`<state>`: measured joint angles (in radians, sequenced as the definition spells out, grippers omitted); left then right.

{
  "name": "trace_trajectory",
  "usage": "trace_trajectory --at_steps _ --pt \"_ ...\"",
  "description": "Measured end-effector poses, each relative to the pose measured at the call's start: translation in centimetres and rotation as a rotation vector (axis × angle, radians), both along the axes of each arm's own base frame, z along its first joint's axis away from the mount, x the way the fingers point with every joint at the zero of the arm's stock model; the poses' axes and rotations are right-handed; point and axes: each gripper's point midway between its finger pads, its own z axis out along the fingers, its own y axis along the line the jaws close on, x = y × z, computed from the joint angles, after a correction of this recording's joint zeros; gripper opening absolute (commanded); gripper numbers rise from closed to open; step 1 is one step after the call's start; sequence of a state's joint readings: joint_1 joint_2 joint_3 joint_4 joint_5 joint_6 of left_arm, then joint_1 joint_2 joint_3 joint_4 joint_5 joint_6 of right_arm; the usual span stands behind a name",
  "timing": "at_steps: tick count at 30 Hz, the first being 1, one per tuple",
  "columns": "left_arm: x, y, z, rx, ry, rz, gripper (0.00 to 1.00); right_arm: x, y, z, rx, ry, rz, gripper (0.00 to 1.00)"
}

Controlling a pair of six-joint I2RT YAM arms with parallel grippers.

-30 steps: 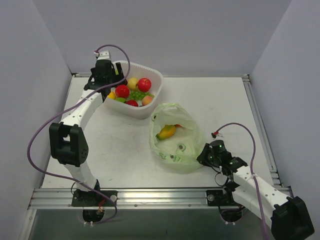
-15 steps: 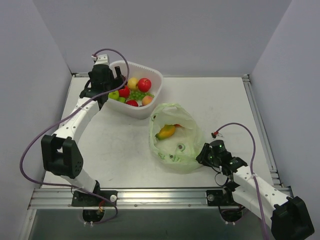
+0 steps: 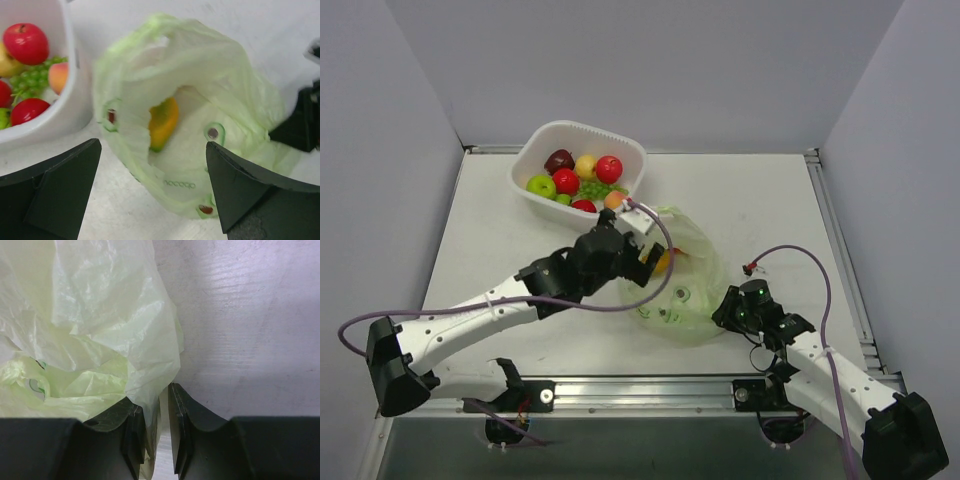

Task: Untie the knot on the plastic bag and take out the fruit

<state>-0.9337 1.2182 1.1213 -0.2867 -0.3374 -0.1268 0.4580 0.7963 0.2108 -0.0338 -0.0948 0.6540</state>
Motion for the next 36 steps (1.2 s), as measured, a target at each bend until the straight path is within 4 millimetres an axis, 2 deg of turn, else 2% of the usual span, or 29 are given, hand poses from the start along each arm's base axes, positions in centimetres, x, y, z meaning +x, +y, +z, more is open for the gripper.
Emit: trace_trajectory --at_steps 4,6,7,13,16,21,26,30,34,35,36 --pt "-5.5 -4.0 -2.7 0.133 -0.025 -0.157 0.96 0.0 0.0 0.0 0.001 -0.001 0.0 0.23" --pt "-7.0 -5.7 -4.4 0.183 -0.018 -0.206 0.95 0.0 0.0 0.0 0.001 -0.001 0.0 0.23" --pt "-7.2 -6.2 -5.6 0.219 -0.006 -0.21 0.95 0.0 0.0 0.0 0.001 -0.002 0.0 0.23" --pt "-4.5 -7.7 -12.8 0.462 0.046 -0.127 0.95 0.1 0.0 0.1 0.004 -0.006 0.001 0.23" --pt "-2.7 -8.5 -15.1 0.545 0.06 -0.099 0.95 0.1 0.1 0.2 0.006 -0.01 0.001 0.23" --pt "1.6 -9.1 -17.3 0.617 0.073 -0.036 0.95 0.1 0.1 0.2 0.007 -0.011 0.002 0.23" --pt "4.6 -7.9 -19.6 0.676 0.104 0.017 0.95 0.0 0.1 0.2 0.008 -0.013 0.002 0.23" --pt "5.5 -6.4 -21.6 0.715 0.159 0.032 0.95 0.0 0.1 0.2 0.009 -0.013 0.002 0.23" --pt "5.3 -6.4 -22.6 0.718 0.184 0.019 0.89 0.0 0.1 0.2 0.009 -0.013 0.002 0.23" --pt "5.1 -6.6 -22.6 0.716 0.186 0.012 0.79 0.0 0.1 0.2 0.008 -0.013 0.003 0.23" --pt "4.9 -6.8 -22.6 0.712 0.186 0.01 0.73 0.0 0.1 0.2 0.008 -0.013 0.003 0.23"
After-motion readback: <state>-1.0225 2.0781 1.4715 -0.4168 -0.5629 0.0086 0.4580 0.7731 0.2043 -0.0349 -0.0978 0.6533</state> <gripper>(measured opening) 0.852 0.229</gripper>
